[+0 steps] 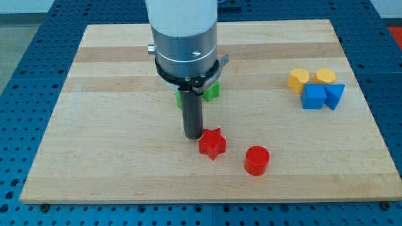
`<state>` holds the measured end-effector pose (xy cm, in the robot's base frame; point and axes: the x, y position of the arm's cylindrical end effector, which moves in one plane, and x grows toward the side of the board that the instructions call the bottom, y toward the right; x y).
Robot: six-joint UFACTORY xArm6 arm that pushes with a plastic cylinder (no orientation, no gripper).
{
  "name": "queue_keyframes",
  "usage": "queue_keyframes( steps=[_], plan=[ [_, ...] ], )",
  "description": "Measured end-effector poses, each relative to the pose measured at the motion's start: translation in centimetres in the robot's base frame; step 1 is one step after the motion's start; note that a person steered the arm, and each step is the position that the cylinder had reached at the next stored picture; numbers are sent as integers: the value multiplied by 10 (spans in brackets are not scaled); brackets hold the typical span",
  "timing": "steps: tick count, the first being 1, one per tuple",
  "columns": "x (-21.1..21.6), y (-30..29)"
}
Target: Slide green circle a bit right and down
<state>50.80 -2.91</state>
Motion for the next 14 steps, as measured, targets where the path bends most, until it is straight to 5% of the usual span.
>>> queue_keyframes(
  steps=[4,9,11,14],
  plan=[
    [35,34],
    [-59,-103],
    [-109,-65],
    [-77,-36]
  ],
)
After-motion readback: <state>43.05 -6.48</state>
